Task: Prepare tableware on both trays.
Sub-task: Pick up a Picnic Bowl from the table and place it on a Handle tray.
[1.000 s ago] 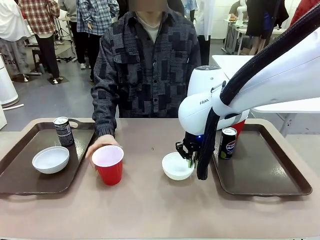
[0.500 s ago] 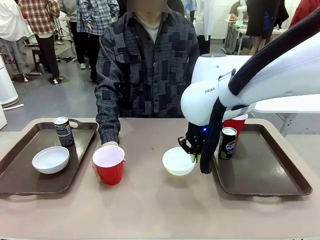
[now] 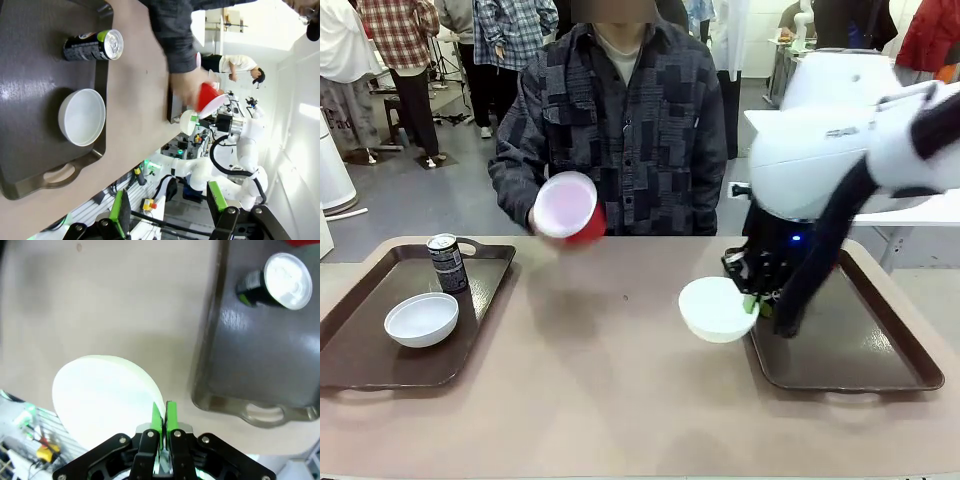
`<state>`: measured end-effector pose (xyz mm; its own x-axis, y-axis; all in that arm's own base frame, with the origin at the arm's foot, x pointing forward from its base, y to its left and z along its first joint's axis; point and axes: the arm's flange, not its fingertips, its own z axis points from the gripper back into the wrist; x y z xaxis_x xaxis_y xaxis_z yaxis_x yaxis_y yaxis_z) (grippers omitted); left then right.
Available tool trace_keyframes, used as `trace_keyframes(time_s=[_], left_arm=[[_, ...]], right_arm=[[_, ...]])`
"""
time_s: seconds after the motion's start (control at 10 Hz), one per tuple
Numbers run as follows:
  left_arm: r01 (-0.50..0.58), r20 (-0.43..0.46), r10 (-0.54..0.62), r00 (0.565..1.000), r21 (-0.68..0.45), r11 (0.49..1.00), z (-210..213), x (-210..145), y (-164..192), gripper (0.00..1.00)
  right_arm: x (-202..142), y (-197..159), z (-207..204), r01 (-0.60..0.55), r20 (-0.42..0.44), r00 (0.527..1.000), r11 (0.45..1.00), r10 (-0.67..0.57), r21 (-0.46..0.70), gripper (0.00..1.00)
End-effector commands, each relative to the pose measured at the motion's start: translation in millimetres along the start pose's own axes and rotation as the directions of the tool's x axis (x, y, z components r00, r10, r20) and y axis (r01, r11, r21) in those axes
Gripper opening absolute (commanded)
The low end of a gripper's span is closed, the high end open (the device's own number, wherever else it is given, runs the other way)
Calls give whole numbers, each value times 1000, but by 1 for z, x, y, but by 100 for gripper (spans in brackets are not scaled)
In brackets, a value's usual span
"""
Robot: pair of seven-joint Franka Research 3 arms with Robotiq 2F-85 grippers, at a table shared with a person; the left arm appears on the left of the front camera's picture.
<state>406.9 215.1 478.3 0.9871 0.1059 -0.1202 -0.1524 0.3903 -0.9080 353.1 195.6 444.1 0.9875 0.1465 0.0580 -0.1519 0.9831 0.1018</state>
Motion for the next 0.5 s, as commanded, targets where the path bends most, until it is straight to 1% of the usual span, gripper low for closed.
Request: trace_keyframes(time_s=[0.0, 0.3, 0.4], left_arm=[[-8, -8, 8, 1000, 1, 1000, 3, -1, -3, 81], [-8, -8, 8, 1000, 1, 1000, 3, -1, -3, 81], [-8, -8, 8, 1000, 1, 1000, 3, -1, -3, 81]], right_arm=[[-23, -35, 2, -39, -32, 999, 999, 39, 13, 0], [-35, -103, 10, -120, -50, 992, 993, 119, -6, 0], [-31, -124, 12, -96, -47, 994, 995, 96, 9, 0]])
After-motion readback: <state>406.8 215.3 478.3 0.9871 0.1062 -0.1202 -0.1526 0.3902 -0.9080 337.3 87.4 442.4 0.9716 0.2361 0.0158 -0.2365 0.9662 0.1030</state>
